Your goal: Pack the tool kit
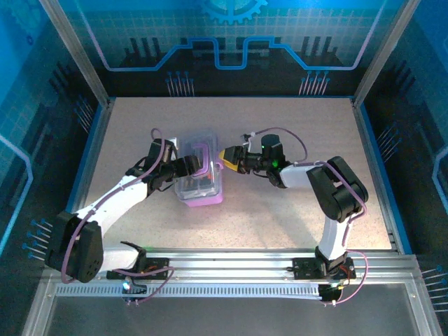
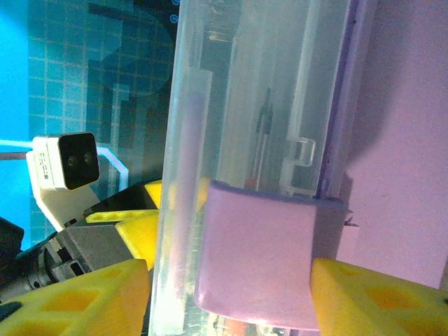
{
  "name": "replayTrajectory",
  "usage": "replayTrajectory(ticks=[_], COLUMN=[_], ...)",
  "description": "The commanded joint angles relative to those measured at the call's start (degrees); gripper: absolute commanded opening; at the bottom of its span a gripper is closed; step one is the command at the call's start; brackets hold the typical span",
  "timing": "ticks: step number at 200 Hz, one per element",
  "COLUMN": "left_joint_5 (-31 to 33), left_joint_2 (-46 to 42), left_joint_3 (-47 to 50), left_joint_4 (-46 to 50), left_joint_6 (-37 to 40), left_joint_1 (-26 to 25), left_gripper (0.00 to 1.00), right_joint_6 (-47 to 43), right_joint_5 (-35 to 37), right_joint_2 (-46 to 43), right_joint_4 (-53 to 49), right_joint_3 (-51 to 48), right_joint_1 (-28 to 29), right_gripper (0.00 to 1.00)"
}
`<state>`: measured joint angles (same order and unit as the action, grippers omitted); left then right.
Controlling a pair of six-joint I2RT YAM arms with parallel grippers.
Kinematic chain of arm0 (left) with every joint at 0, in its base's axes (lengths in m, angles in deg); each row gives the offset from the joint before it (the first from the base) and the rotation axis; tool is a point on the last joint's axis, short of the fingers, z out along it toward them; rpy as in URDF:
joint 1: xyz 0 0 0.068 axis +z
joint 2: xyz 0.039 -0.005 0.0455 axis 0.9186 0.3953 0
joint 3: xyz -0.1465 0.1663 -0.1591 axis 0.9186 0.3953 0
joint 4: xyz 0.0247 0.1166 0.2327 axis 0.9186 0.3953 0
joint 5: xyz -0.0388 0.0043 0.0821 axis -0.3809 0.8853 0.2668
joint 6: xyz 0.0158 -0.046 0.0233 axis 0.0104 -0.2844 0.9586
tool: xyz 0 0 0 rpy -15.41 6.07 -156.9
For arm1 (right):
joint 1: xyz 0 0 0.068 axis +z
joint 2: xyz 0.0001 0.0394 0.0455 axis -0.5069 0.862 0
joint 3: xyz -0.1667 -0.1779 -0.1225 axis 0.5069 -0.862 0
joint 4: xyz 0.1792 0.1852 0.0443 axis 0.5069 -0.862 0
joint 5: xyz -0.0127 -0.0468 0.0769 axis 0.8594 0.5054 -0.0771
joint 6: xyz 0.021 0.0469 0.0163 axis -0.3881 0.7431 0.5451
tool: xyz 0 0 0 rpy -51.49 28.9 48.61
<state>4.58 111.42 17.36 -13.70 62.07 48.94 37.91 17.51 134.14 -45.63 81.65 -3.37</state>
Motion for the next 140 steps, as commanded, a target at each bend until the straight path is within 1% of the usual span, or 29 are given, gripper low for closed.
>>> replayTrajectory(ticks=[1,32,58,126,140], left_joint_5=[-3.8,-4.1,-4.3,-4.1,-4.5], left_joint_2=[4.5,4.3,4.4,5.3,5.2], left_joint_3=[3.8,4.1,4.0,4.7,5.0], left_joint_4=[11.6,11.3,11.3,10.6,10.3], left_joint_6=[-0.6,-0.7,-0.7,-1.3,-1.4], left_joint_1=[-0.5,-0.5,-0.5,-0.5,-0.5], left_gripper=[0.56,0.56,0.56,0.55,0.54], right_joint_6=[-1.4,-2.0,-3.1,-3.2,-3.2], right_joint_5=[0.8,1.5,1.9,1.6,1.2], right_joint_2=[-1.9,-0.5,1.1,3.2,3.4], right_joint_4=[-1.5,-3.3,-4.7,-3.6,-3.2], right_joint_3=[0.8,1.3,1.6,1.1,0.9], right_joint_1=[0.6,0.5,0.6,0.6,0.6], right_gripper=[0.59,0.51,0.51,0.49,0.52])
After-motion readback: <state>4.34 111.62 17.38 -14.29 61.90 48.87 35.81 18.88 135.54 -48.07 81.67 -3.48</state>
